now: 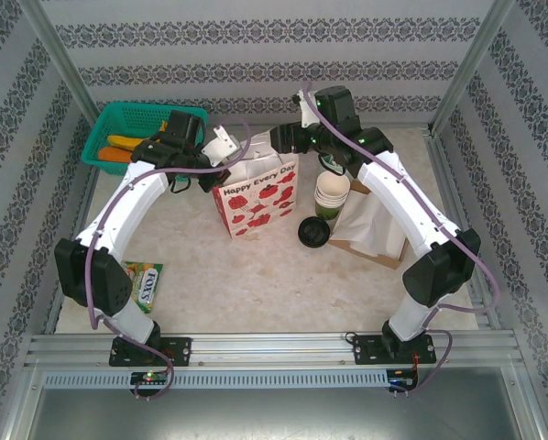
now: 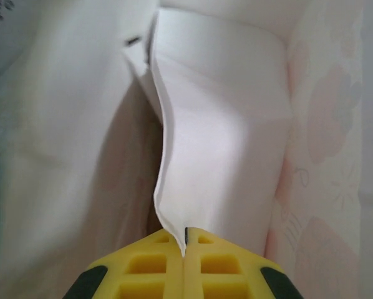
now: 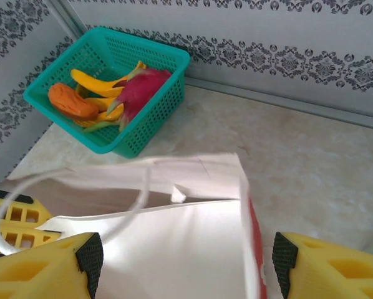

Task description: Pack the takeout coffee

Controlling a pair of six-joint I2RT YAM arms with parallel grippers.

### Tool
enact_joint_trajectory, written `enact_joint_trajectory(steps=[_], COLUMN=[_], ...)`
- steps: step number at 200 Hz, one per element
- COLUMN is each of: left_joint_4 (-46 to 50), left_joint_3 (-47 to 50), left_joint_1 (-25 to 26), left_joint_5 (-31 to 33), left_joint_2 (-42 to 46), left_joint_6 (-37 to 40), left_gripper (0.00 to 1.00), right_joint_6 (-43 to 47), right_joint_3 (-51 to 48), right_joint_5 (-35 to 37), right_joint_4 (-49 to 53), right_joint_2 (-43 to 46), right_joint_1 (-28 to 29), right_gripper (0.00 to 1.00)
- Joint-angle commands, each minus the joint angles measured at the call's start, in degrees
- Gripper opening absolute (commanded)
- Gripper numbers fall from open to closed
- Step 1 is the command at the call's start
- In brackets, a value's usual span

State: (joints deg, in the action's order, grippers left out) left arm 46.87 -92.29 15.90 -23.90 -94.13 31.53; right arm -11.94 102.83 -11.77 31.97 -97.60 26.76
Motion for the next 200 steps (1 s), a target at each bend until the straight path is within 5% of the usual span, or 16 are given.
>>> enact_joint_trajectory(steps=[1,69,111,132,145,169,200], left_joint_4=[4.28,-1.03,-5.89,-8.76,-9.14,-9.7,-1.33], left_joint_3=[-1.79,0.51,2.62,3.02,2.64,3.42,2.66], left_joint_1=[0.83,0.55,0.45,0.51,0.46,0.46,0.54], left_joint_5=[0.39,-6.32,-2.38,0.01,1.19,3.75,15.28], left_joint_2=[-0.98,6.27,10.16,12.08,12.91,14.67,14.25], left_joint_6=[1.19,0.67,-6.39,-14.79,-21.51,-35.05,-51.47], left_gripper=[0.05,0.24,0.61,0.79,0.88,0.93,0.95], right_joint_6=[1.31,1.67,1.63,0.24,-0.49,-2.46,-7.23], right_joint_3=[-0.84,-4.98,-9.8,-13.3,-15.63,-20.1,-27.54], right_joint_5=[1.83,6.67,13.85,16.94,18.51,22.31,26.86], right_joint_4=[-0.11,-3.43,-5.87,-7.21,-7.87,-8.41,-7.3], right_joint_2=[1.62,6.04,10.18,13.14,15.04,18.59,24.21], right_joint_1=[0.31,0.52,0.09,-0.72,-1.42,-2.86,-6.51], right_gripper=[0.74,0.78,0.82,0.86,0.98,0.98,0.98])
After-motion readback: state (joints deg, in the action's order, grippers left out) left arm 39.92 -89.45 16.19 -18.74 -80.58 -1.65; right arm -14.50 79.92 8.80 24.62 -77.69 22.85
